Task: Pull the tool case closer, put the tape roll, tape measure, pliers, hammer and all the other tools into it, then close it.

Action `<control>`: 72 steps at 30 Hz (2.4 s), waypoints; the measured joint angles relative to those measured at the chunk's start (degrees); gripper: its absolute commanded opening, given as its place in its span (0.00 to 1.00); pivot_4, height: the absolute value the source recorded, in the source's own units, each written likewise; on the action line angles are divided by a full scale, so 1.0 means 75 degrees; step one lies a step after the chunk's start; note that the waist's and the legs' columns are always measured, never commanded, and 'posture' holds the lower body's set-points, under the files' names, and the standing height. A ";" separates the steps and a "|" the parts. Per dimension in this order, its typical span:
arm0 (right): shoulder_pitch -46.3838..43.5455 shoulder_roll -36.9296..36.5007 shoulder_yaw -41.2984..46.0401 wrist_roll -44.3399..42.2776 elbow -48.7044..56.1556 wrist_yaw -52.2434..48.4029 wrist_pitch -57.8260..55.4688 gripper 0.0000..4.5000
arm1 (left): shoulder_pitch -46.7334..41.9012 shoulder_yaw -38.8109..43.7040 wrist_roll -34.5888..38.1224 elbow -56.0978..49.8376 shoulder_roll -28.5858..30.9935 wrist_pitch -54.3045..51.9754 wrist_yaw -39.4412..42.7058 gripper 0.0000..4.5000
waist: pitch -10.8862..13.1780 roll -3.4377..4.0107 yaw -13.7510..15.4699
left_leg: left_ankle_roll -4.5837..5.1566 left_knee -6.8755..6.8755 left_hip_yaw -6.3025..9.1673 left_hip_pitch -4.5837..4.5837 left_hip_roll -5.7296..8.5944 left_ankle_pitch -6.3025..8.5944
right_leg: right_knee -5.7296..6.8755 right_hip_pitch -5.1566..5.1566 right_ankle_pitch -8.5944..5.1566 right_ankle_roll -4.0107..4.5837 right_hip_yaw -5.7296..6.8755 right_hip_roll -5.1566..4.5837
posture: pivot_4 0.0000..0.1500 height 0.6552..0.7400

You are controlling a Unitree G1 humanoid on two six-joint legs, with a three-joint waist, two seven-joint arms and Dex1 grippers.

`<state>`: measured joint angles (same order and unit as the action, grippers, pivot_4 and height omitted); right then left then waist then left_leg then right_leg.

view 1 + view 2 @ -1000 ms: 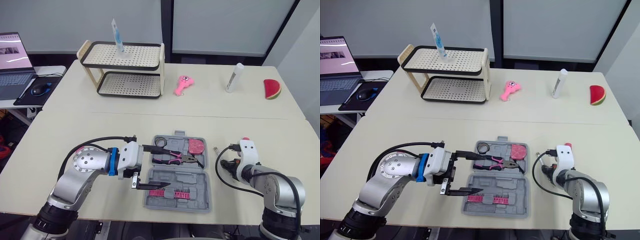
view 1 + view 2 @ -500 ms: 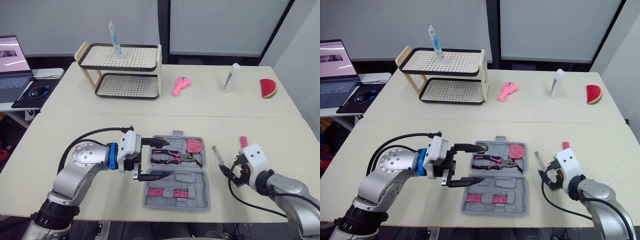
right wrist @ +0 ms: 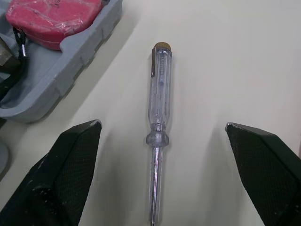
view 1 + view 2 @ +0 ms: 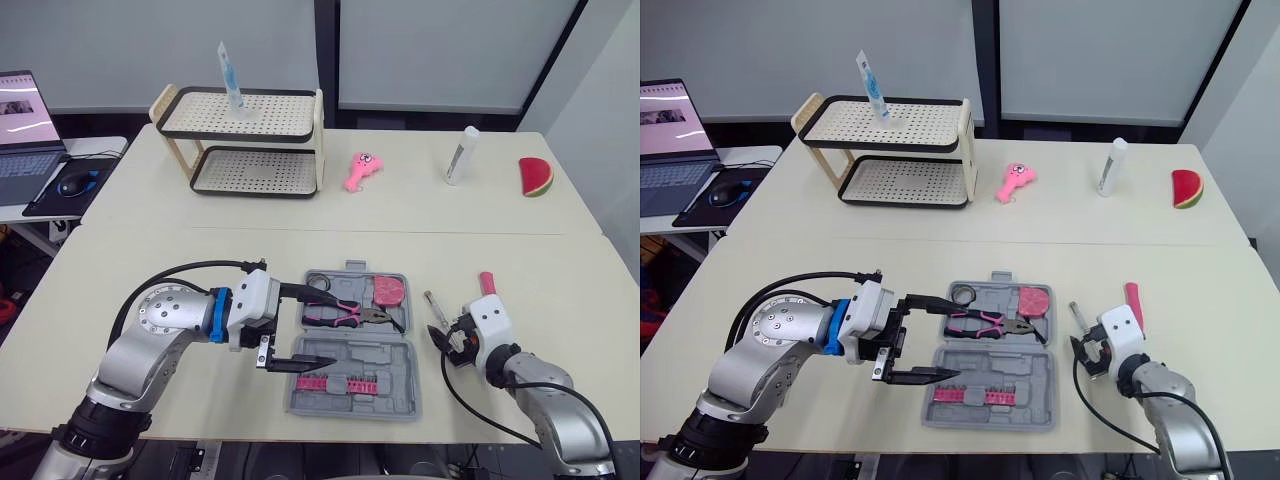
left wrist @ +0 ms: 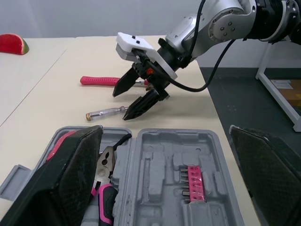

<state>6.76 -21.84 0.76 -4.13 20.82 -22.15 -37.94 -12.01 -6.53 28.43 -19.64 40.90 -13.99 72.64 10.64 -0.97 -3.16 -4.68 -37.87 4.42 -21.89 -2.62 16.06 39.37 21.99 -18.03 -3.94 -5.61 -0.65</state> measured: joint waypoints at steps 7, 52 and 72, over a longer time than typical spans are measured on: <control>-0.0035 0.0200 -0.0075 0.0089 -0.0152 0.0330 0.0102 0.52 | -0.0001 0.0000 -0.0081 0.0052 0.0000 0.0109 0.0047 1.00 | 0.0000 0.0000 0.0001 | 0.0000 -0.0001 0.0000 0.0001 0.0000 0.0000 | 0.0001 -0.0001 0.0000 0.0000 0.0000 0.0000 | 1.00 0.94; -0.4768 -0.2432 -0.5543 -0.0211 0.2154 -0.2969 -0.2700 0.06 | 0.1768 0.1192 -0.0778 0.1031 0.1976 0.1425 0.1212 1.00 | 0.0014 0.0002 0.0099 | 0.0002 0.0010 0.0011 -0.0033 -0.0014 0.0002 | -0.0031 0.0034 -0.0009 0.0016 0.0014 0.0010 | 1.00 0.94; -0.5078 -0.1414 -0.6129 0.0377 0.0757 -0.2824 -0.2338 0.06 | 0.1765 0.1192 -0.0778 0.0886 0.1972 0.1398 0.1047 1.00 | 0.0014 0.0001 0.0072 | 0.0001 0.0005 0.0015 -0.0036 -0.0013 0.0003 | -0.0020 0.0034 -0.0008 0.0016 0.0021 0.0008 | 1.00 0.94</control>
<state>-31.33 -32.45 -45.22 -1.31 26.50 -43.33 -55.48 1.23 2.41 22.60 -13.00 55.69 -3.51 80.49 10.74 -0.96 -2.62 -4.67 -37.83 4.53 -22.16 -2.72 16.08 39.22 22.25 -18.09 -3.81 -5.45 -0.59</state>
